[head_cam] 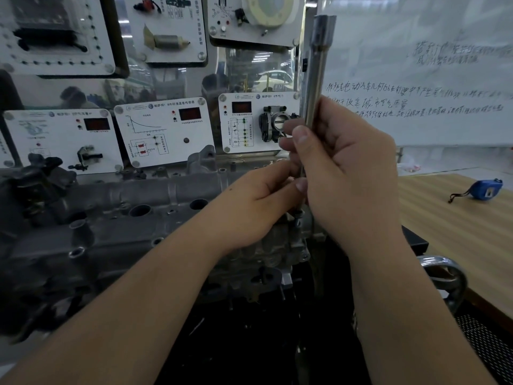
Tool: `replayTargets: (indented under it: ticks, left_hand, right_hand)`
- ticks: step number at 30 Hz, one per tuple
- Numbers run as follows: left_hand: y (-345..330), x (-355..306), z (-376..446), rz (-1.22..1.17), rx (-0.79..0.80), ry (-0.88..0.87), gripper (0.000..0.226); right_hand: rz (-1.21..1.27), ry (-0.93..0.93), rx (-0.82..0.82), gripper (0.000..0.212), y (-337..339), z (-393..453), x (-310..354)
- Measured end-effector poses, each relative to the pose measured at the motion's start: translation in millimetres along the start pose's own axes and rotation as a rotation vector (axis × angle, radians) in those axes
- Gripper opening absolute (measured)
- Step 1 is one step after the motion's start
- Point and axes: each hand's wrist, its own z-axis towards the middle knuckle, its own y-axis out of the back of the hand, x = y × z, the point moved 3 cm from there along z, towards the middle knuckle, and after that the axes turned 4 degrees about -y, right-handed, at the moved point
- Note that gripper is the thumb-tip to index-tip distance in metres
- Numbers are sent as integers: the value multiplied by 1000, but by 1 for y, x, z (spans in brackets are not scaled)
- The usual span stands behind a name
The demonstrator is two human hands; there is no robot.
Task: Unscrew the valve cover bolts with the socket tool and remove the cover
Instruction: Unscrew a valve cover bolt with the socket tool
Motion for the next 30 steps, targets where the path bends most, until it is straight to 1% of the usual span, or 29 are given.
replayTargets:
  ticks: [3,6,7,9,11,12,16,17,19,21,22,24,26,28,30]
  left_hand:
    - [1,0,0,-5,-3,14,31]
    - [1,0,2,-3,-9,21,23]
    - [0,0,4,-12,-14,27,25]
    - [-2,-1,5,-25,-24,31,33]
    - [-2,0,7,-19,-38,24,29]
    - [-2,0,7,-16,-42,25,26]
    - [-3,0,10,19,19,31,25]
    - [-1,1,10,-16,30,33,22]
    - [4,2,10,-160,37,61,17]
    - [8,4,11,-220,48,66,17]
    - [7,5,11,-221,48,54,16]
    - [5,5,14,-210,40,27,10]
    - [1,7,17,-184,25,-1,21]
    - [-1,7,18,-164,10,-22,29]
    - [-1,9,18,-175,2,-25,26]
  right_hand:
    - [24,-4,38,22,-3,1,-1]
    - [54,13,5,30,-4,1,1]
    - [51,22,-15,27,-4,1,1]
    - [35,42,-58,15,-2,2,3]
    - [-12,53,-104,7,3,4,3]
    - [-39,54,-110,8,5,4,2]
    - [-52,63,-27,16,9,5,3]
    - [-19,48,-8,21,9,5,2]
    - [66,7,17,38,8,5,-1]
    - [110,-8,13,46,5,5,-3]
    - [124,-8,5,43,5,5,-3]
    - [113,12,-24,27,5,7,-2]
    - [63,27,-66,12,6,9,-2]
    - [31,27,-103,8,8,11,-4]
    - [48,27,-100,11,9,12,-4]
